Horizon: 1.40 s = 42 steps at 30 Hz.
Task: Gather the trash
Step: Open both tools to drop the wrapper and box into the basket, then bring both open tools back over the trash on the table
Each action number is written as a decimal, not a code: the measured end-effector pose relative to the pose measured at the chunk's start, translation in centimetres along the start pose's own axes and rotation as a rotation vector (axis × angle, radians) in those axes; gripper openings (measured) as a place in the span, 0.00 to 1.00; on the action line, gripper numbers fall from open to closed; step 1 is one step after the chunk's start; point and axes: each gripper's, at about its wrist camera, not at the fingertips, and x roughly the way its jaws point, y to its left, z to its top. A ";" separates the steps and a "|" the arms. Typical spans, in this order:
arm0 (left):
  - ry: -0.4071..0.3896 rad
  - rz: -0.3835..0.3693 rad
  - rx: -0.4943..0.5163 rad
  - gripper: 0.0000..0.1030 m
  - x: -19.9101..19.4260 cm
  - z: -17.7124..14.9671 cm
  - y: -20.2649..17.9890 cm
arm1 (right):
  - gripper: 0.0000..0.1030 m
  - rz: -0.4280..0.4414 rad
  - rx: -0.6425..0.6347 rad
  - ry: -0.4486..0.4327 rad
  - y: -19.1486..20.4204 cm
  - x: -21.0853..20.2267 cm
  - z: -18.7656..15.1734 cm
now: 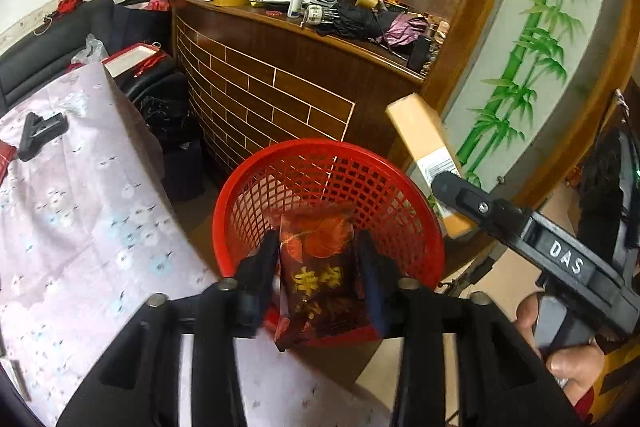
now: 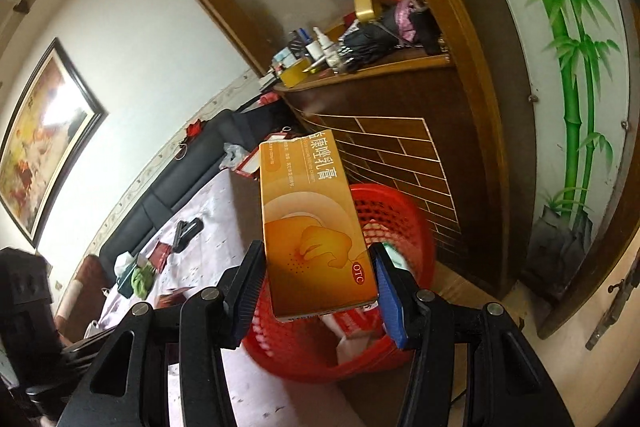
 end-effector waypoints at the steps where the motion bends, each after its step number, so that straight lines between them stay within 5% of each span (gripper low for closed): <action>1: -0.003 0.000 -0.011 0.59 0.1 0.0 0.2 | 0.55 0.000 0.002 0.004 -0.2 0.3 0.2; 14: -0.037 0.100 -0.056 0.60 -6.4 -4.7 4.7 | 0.58 0.012 0.018 0.044 -1.0 2.3 0.3; 25: -0.078 0.238 -0.154 0.60 -14.9 -11.5 11.6 | 0.58 0.134 -0.126 0.168 7.0 2.9 -5.4; 34: -0.131 0.379 -0.367 0.60 -22.0 -17.6 20.6 | 0.58 0.204 -0.261 0.282 14.5 4.5 -11.4; 42: -0.190 0.600 -0.685 0.60 -27.2 -22.8 31.8 | 0.58 0.247 -0.365 0.335 20.3 5.3 -15.1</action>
